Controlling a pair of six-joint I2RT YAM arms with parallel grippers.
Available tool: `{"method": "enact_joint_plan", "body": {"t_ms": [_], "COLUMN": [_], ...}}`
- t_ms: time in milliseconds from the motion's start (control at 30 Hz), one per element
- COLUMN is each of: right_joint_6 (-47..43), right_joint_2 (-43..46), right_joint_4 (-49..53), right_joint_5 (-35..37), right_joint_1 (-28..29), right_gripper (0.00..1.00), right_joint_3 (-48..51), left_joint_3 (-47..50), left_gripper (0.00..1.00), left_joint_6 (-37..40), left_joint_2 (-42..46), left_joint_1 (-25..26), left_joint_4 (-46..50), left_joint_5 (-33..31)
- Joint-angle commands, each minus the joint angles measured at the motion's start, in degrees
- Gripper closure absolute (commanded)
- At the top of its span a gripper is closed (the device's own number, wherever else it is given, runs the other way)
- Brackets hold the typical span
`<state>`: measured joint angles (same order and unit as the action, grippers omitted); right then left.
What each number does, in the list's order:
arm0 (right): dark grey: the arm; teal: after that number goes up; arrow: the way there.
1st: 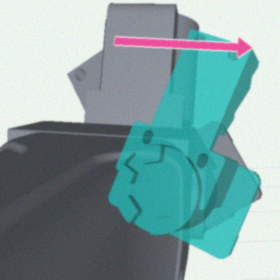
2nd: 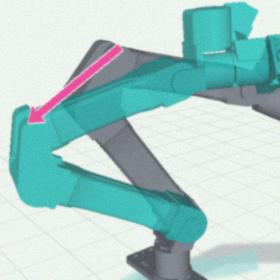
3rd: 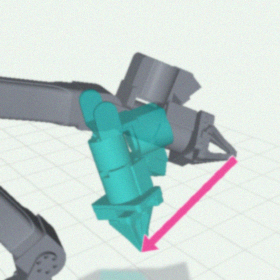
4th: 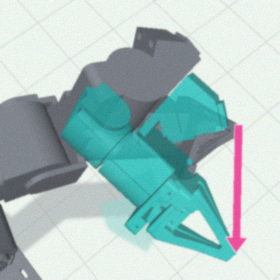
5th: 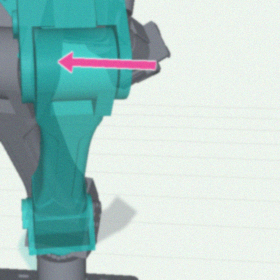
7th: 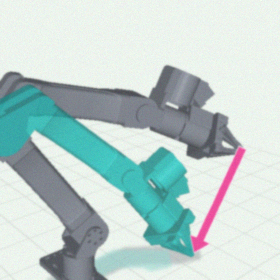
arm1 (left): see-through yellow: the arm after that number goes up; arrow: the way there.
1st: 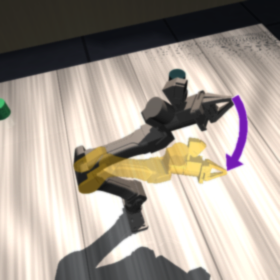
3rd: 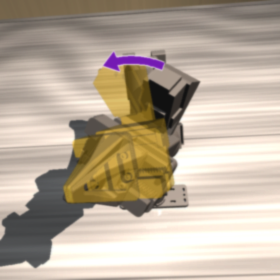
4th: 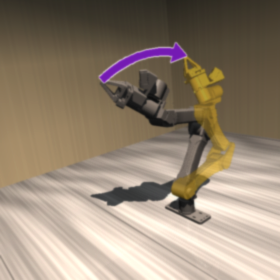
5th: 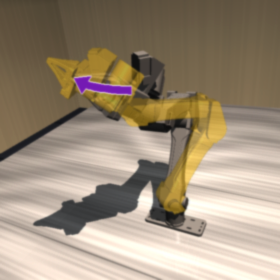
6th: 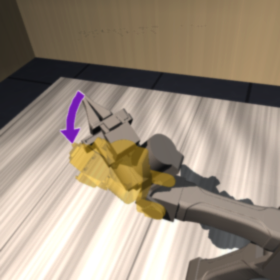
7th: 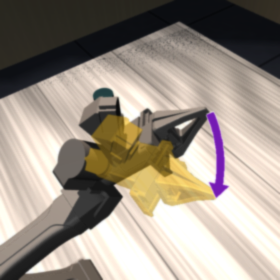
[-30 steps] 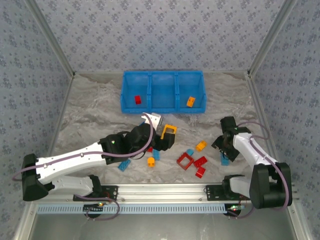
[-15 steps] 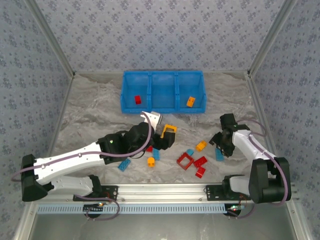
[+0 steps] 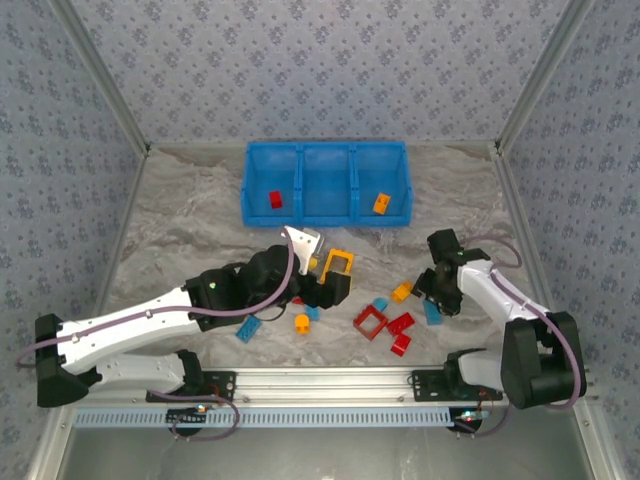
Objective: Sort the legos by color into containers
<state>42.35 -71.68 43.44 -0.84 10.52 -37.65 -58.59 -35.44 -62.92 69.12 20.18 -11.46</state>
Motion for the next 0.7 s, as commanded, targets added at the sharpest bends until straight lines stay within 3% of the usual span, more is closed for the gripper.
{"method": "enact_joint_plan", "body": {"t_ms": [0,367,533,667], "right_joint_6": [-0.86,-0.28,-1.04,-1.04], "right_joint_2": [-0.54,-4.70,-7.97,-9.25], "right_joint_4": [6.01,9.02,6.26,4.75], "right_joint_5": [-0.22,2.40,1.04,0.40], "right_joint_1": [0.79,7.00,7.05,4.95], "right_gripper": [0.36,0.39,0.56,0.60], "right_joint_3": [2.44,-0.46,-1.61,-2.40], "left_joint_3": [-0.49,-1.53,-1.82,-2.46], "left_gripper": [0.09,0.09,0.09,0.09], "left_joint_6": [-0.18,-1.11,-1.17,-1.36], "left_joint_2": [1.80,2.09,2.00,1.74], "left_joint_1": [0.14,0.18,0.16,0.22], "left_joint_4": [1.20,0.20,0.21,0.73], "left_joint_5": [3.20,2.67,2.41,2.36]}}
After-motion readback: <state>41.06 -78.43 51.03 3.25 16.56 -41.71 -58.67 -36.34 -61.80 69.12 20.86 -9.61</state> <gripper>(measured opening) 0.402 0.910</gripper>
